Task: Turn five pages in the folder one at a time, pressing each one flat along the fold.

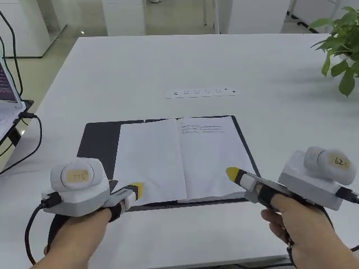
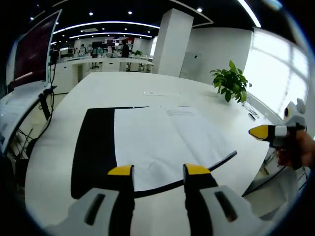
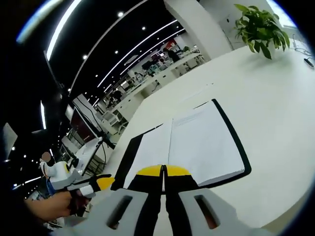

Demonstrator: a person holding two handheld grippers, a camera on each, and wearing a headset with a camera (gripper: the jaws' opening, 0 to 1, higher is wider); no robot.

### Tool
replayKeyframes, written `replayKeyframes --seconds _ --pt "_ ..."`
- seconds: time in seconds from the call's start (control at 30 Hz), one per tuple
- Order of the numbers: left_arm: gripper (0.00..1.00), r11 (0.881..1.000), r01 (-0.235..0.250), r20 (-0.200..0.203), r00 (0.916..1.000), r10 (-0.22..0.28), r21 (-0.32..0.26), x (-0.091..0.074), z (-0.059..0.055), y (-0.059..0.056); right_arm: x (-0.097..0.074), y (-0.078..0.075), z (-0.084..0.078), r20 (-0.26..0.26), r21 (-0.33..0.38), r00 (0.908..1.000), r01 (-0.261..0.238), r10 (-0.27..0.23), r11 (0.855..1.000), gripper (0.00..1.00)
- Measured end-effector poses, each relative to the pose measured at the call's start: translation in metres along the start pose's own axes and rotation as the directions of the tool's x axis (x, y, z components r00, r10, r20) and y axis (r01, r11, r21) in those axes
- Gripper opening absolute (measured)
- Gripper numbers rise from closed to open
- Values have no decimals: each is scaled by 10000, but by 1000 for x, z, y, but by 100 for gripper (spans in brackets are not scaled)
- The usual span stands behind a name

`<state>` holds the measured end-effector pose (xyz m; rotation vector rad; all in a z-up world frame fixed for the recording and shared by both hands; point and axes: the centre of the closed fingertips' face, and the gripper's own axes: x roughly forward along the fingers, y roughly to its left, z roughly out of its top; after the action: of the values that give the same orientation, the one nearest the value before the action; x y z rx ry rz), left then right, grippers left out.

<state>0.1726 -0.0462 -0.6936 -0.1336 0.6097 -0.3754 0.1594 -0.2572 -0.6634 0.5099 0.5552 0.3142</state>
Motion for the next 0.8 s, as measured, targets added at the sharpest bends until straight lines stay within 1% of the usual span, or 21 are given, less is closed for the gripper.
replayKeyframes --seconds 0.03,0.1,0.17,0.23,0.3,0.37,0.43,0.47,0.57,0.6,0.67,0.7,0.8 --pt "41 10000 -32 53 10000 33 -89 -4 2 -2 -1 -2 2 39 -84 10000 88 -88 9999 0" --pt "42 9998 -33 202 9998 37 -198 -8 6 -3 -3 -6 7 186 -237 9995 276 -271 9993 0" --pt "44 9998 -116 391 9992 122 -159 -13 10 -5 -5 -10 11 315 -336 9987 423 -413 9985 0" --pt "48 9997 -141 474 9988 149 -178 -17 13 -6 -7 -16 14 423 -602 9970 680 -655 9959 0" --pt "52 9995 -146 626 9979 163 -278 -21 16 -8 -8 -21 13 380 -777 9961 827 -799 9935 0" --pt "54 9995 -211 713 9972 229 -255 -23 18 -8 -9 -23 13 394 -804 9956 880 -850 9929 0" --pt "58 9995 -262 895 9956 279 -193 -27 22 -8 -10 -27 13 456 -813 9950 928 -893 9924 4" --pt "59 9994 -273 916 9954 291 -200 -27 23 -8 -10 -27 13 459 -803 9949 931 -896 9924 6" --pt "62 9993 -311 984 9946 332 -225 -30 24 -7 -11 -29 14 514 -1023 9934 1070 -1021 9890 16" --pt "64 9992 -317 981 9946 339 -243 -31 24 -7 -12 -30 15 540 -1129 9929 1116 -1060 9873 22" --pt "65 9991 -322 990 9945 347 -276 -33 25 -7 -12 -33 15 503 -1237 9921 1206 -1152 9850 28" --pt "66 9991 -318 979 9946 345 -292 -35 25 -7 -13 -33 15 513 -1310 9916 1247 -1189 9835 31" --pt "69 9988 -343 1027 9940 378 -347 -39 27 -7 -14 -34 17 506 -1526 9910 1304 -1240 9797 32"
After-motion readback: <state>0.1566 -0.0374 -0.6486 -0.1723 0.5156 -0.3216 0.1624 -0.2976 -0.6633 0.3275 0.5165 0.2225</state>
